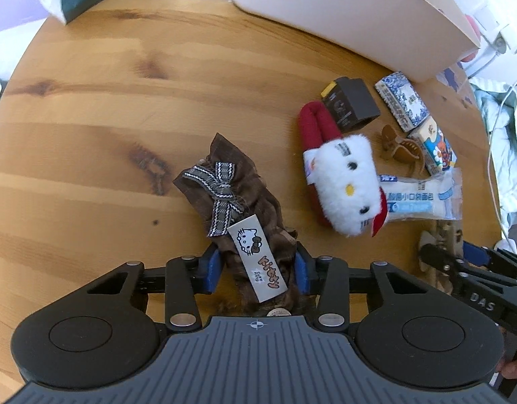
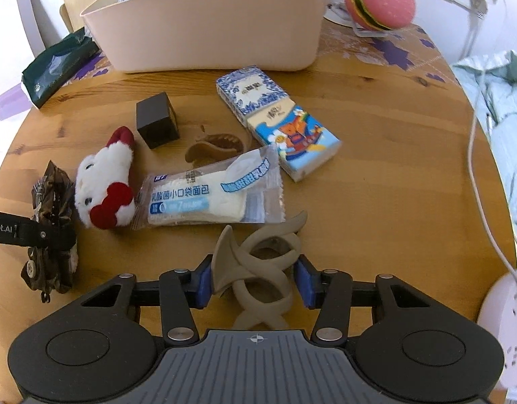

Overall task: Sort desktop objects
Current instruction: 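Grasp the brown bow pouch with left gripper while right gripper grasps the tan twisted toy, then carry the brown pouch and tan twisted toy up toward the beige basket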

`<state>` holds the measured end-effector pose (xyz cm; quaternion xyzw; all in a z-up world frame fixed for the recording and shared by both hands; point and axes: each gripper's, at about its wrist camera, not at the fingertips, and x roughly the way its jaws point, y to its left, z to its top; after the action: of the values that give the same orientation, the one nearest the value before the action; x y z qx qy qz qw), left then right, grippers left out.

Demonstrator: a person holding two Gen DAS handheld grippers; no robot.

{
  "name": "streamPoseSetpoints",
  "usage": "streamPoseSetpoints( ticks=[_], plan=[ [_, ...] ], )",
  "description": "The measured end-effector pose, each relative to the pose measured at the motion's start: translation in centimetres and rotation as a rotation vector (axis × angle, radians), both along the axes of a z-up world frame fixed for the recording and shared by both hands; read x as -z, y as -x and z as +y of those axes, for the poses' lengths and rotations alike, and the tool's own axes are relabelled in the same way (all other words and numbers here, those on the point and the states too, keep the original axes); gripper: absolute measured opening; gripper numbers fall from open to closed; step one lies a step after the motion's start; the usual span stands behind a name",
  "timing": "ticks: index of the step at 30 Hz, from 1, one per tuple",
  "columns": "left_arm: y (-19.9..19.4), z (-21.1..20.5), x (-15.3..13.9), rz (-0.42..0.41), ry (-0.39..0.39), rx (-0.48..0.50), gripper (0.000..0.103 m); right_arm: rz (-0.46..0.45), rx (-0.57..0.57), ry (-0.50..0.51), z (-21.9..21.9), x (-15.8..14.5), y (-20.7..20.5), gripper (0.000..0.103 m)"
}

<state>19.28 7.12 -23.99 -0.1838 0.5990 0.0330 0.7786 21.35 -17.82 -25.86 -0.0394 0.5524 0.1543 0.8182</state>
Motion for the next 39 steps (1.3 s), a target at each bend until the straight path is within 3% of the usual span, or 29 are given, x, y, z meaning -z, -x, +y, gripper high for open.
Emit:
streamPoseSetpoints(
  ticks=[9, 17, 31, 39],
  plan=[
    [2.1, 3.2, -0.7, -0.016, 0.006, -0.068, 0.041, -0.019, 0.054, -0.052, -1.4, -2.4, 1.2, 0.046],
    [2.4, 4.7, -3.2, -0.100, 0.019, -0.105, 0.041, -0.089, 0.063, -0.062, -1.9, -5.2, 1.9, 0.046],
    [-1.1, 4.3, -9.1, -0.230, 0.070, -0.075, 0.041, -0.212, 0.125, -0.086, -3.8, -10.5, 0.6, 0.046],
    [-3.7, 4.2, -12.0, -0.320, 0.043, -0.025, 0.041, -0.277, 0.118, -0.089, -3.9, -12.9, -1.3, 0.046]
  ],
)
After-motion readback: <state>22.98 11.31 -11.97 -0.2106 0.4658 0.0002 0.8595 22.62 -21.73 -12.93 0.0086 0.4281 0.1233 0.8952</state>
